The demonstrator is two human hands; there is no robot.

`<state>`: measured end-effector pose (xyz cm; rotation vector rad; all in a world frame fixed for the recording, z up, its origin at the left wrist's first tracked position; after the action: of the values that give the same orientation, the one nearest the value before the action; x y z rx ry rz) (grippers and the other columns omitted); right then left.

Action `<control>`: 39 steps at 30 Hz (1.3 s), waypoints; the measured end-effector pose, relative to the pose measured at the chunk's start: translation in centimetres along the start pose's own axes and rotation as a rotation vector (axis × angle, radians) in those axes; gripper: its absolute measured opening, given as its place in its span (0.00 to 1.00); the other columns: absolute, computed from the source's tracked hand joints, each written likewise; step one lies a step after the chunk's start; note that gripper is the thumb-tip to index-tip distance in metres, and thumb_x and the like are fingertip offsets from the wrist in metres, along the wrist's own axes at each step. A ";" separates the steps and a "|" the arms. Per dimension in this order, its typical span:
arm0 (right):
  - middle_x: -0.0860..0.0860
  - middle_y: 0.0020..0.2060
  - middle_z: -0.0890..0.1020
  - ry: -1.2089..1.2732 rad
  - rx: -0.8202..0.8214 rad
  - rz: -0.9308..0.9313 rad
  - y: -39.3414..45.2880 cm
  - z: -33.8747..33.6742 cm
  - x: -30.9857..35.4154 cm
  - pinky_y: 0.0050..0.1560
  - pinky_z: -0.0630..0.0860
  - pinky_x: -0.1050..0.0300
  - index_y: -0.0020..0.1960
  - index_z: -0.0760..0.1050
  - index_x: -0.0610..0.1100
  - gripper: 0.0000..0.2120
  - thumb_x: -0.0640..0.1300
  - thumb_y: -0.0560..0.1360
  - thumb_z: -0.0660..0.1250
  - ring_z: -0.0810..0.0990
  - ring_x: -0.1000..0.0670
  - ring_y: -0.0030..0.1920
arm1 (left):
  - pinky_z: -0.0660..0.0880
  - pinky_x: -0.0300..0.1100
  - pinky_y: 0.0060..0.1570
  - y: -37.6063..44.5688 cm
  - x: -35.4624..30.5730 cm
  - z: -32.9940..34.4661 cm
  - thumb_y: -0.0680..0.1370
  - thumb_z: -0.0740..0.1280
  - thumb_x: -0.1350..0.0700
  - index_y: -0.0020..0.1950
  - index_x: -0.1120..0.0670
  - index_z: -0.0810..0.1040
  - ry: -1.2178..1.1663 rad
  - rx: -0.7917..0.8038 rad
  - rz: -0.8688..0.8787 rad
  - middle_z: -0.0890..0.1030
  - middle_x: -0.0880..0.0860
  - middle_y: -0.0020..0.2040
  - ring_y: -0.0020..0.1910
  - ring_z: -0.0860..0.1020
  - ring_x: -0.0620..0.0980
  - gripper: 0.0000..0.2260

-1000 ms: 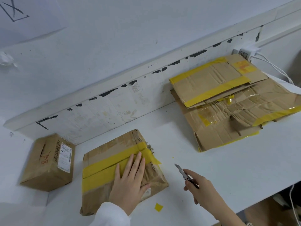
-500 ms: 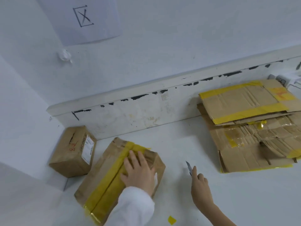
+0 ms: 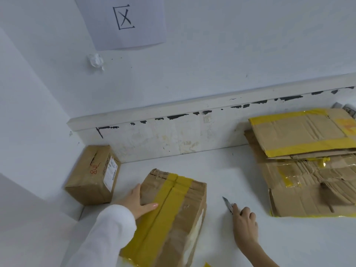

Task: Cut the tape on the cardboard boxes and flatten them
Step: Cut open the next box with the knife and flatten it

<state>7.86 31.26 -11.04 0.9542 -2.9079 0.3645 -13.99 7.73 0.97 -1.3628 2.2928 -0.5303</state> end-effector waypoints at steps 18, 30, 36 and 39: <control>0.43 0.76 0.44 0.047 0.119 -0.337 -4.1 -12.1 11.8 0.68 0.59 0.43 0.77 0.39 0.45 0.46 0.60 0.71 0.63 0.49 0.38 0.73 | 0.72 0.44 0.49 -1.5 -4.8 4.0 0.75 0.55 0.32 0.74 0.55 0.30 -0.230 -0.307 -0.059 0.53 0.51 0.77 0.59 0.76 0.56 0.45; 0.29 0.72 0.43 -0.194 0.114 -0.175 -3.5 -10.6 13.9 0.66 0.51 0.27 0.77 0.38 0.44 0.36 0.55 0.79 0.55 0.45 0.23 0.70 | 0.69 0.42 0.40 -1.6 -4.9 4.2 0.74 0.54 0.30 0.74 0.55 0.31 -0.196 -0.323 -0.059 0.55 0.51 0.76 0.55 0.78 0.55 0.46; 0.36 0.72 0.58 0.136 0.181 -0.211 -2.8 -13.3 12.9 0.64 0.65 0.41 0.76 0.45 0.49 0.33 0.37 0.75 0.56 0.64 0.33 0.65 | 0.70 0.42 0.39 -1.6 -4.6 4.2 0.73 0.54 0.30 0.75 0.54 0.31 -0.212 -0.332 -0.049 0.58 0.52 0.75 0.53 0.78 0.54 0.46; 0.43 0.52 0.76 0.624 0.343 -0.327 -1.7 -15.9 10.8 0.39 0.72 0.57 0.75 0.50 0.50 0.33 0.32 0.74 0.54 0.74 0.48 0.41 | 0.71 0.41 0.39 -1.4 -4.8 4.2 0.74 0.53 0.31 0.75 0.55 0.31 -0.219 -0.320 -0.029 0.57 0.52 0.75 0.53 0.78 0.53 0.45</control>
<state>-0.17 27.55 6.10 1.0859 -2.1263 0.9546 -8.63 10.88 -1.11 -1.5161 2.2444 -0.0161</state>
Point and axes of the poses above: each hand's wrist, its own y-axis towards the middle knuckle, its own z-axis out of the palm, x = y × z, the point moved 8 cm from there along y, towards the middle knuckle
